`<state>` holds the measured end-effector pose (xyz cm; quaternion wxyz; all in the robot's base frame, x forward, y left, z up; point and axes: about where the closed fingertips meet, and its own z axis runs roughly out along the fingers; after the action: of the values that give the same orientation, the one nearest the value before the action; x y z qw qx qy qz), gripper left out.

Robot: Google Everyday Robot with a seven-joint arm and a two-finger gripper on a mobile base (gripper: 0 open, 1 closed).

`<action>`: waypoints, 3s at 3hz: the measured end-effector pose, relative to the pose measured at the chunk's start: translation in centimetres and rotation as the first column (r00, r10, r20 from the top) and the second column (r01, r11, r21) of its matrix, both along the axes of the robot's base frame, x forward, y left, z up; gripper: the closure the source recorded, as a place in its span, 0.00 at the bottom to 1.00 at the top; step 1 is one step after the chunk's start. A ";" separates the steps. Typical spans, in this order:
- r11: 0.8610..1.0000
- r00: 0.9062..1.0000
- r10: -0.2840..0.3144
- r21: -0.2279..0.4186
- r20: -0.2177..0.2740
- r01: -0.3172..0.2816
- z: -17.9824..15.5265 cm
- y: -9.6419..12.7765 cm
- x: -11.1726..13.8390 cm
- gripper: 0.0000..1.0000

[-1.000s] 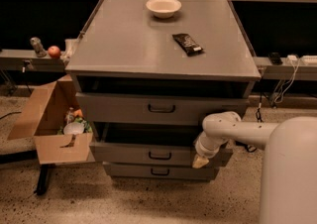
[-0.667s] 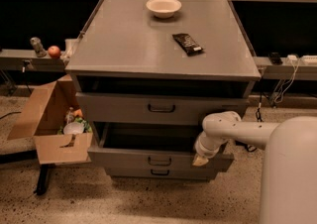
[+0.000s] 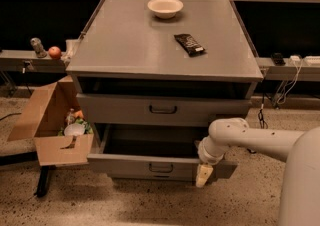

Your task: Open middle drawer

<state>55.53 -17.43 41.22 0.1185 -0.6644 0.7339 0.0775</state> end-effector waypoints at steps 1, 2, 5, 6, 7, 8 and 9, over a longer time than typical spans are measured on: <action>1.000 1.000 0.007 0.003 -0.013 -0.007 -0.2 0.1 -0.5 0.00; 0.999 0.998 0.030 0.014 -0.053 -0.029 -0.8 0.5 -1.9 0.00; 0.994 0.989 0.101 0.051 -0.107 -0.096 -0.5 1.3 -9.2 0.46; 0.993 0.988 0.112 0.057 -0.109 -0.106 -0.3 1.5 -9.8 0.77; 0.992 0.987 0.116 0.058 -0.111 -0.110 -0.1 1.5 -10.1 0.99; 0.989 0.982 0.139 0.075 -0.126 -0.130 -0.2 1.9 -11.4 1.00; 0.988 0.981 0.143 0.077 -0.128 -0.134 -0.2 1.9 -11.5 1.00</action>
Offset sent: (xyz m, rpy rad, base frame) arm -0.0332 0.0076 -0.0117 0.0240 0.0944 0.0528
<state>44.08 -15.52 41.02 0.0864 -0.7027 0.6890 0.1547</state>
